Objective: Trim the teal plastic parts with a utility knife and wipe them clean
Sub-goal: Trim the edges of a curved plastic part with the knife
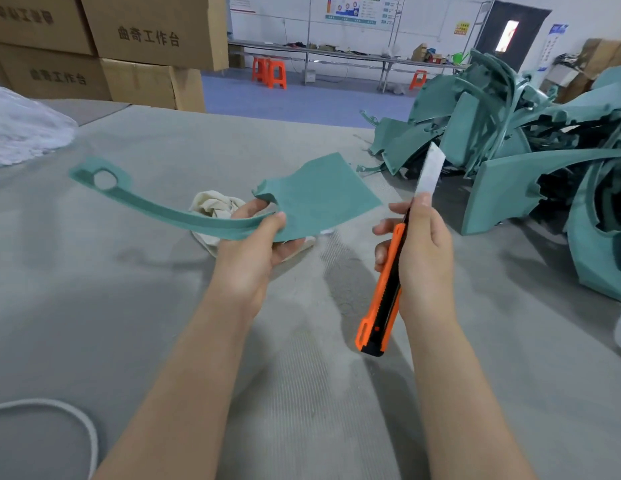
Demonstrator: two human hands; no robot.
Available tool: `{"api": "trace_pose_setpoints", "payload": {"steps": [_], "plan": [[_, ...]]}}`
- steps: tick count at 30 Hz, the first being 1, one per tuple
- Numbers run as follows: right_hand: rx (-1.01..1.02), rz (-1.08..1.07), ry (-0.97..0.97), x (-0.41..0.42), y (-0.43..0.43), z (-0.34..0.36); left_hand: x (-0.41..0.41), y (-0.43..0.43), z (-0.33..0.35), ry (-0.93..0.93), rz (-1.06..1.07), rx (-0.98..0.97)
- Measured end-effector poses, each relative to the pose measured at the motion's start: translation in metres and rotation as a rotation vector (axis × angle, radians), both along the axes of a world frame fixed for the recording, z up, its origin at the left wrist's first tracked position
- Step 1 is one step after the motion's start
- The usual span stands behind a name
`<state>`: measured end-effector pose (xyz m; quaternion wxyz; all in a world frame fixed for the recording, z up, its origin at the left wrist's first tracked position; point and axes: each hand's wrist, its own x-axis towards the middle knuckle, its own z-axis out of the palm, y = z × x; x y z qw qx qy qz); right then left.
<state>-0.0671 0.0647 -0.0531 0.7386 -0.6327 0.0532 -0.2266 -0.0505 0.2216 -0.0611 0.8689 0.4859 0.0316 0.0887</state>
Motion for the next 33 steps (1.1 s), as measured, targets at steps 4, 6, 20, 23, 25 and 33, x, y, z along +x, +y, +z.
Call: {"api": "trace_pose_setpoints", "payload": {"steps": [4,6,20,23,25,33], "plan": [[-0.227,-0.043,-0.013,0.003,0.001,-0.005,0.000,0.005,0.005,0.061,0.013,-0.139],[-0.298,-0.045,-0.029,0.003,0.002,-0.007,-0.001,0.006,0.006,0.071,0.012,-0.179],[-0.446,-0.051,-0.078,0.006,0.001,-0.013,-0.005,0.005,0.012,0.128,-0.045,-0.164],[-0.445,-0.043,-0.088,0.007,0.001,-0.014,-0.005,0.006,0.012,0.130,-0.054,-0.172],[-0.465,-0.033,-0.091,0.007,0.001,-0.014,-0.005,0.006,0.011,0.137,-0.062,-0.182],[-0.617,0.117,-0.061,0.006,0.010,-0.018,-0.008,0.000,0.014,0.144,-0.081,-0.201]]}}
